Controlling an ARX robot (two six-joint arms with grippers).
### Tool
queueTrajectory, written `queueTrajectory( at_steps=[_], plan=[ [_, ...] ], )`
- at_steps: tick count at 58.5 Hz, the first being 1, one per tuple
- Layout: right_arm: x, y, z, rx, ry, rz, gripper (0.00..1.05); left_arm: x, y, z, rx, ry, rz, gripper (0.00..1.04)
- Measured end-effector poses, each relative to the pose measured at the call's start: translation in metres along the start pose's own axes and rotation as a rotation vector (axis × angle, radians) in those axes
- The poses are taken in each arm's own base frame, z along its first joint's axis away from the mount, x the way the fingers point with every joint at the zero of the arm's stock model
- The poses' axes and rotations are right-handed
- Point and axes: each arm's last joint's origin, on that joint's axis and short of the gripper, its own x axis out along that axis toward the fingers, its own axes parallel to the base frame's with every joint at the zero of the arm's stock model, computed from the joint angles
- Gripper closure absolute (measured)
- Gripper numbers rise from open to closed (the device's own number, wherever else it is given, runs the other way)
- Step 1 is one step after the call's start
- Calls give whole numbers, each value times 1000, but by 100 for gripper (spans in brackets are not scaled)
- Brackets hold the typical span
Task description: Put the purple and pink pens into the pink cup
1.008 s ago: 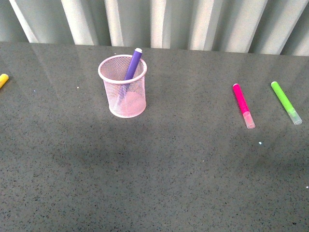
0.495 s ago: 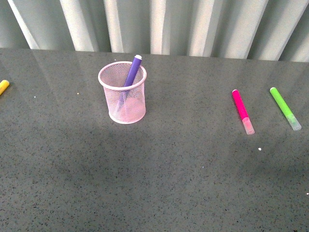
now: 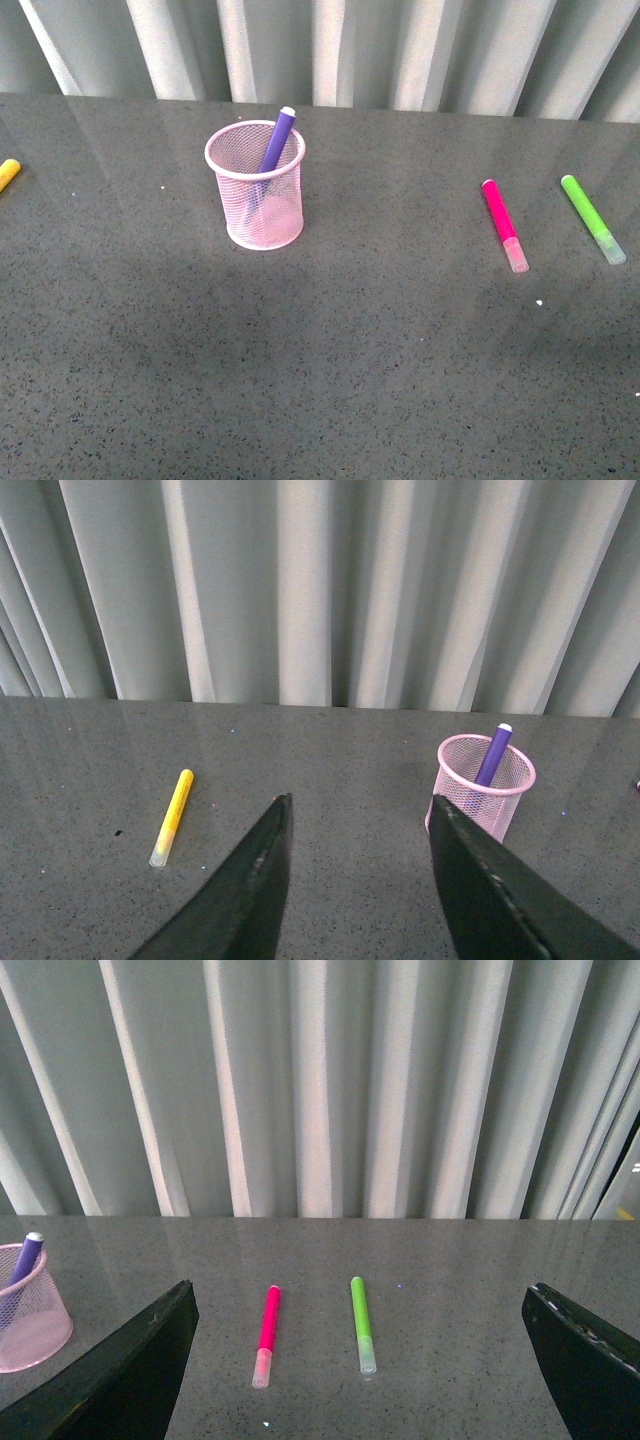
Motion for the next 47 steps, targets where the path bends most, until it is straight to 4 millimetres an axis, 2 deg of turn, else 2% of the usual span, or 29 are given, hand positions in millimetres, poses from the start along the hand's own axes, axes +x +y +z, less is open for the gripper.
queueTrajectory(
  at_steps=[6, 11, 16, 21, 28, 34, 40, 47],
  plan=[
    [0, 0, -1, 4, 27, -22, 7, 0, 0, 0, 0, 0, 0, 34],
    [6, -4, -4, -8, 305, -183, 7, 0, 0, 0, 0, 0, 2, 20],
    [22, -11, -5, 22, 425, -209, 7, 0, 0, 0, 1, 0, 0, 6],
    [41, -19, 2, 115, 470, -211, 7, 0, 0, 0, 2, 0, 0, 7],
    [78, -31, 12, 221, 537, -214, 7, 0, 0, 0, 3, 0, 2, 7],
    [120, -35, 3, 292, 705, -173, 7, 0, 0, 0, 3, 0, 1, 7],
    [162, -33, -5, 329, 838, -117, 7, 0, 0, 0, 3, 0, 0, 7],
    [204, -22, 0, 319, 911, -24, 7, 0, 0, 0, 3, 0, 0, 7]
  ],
)
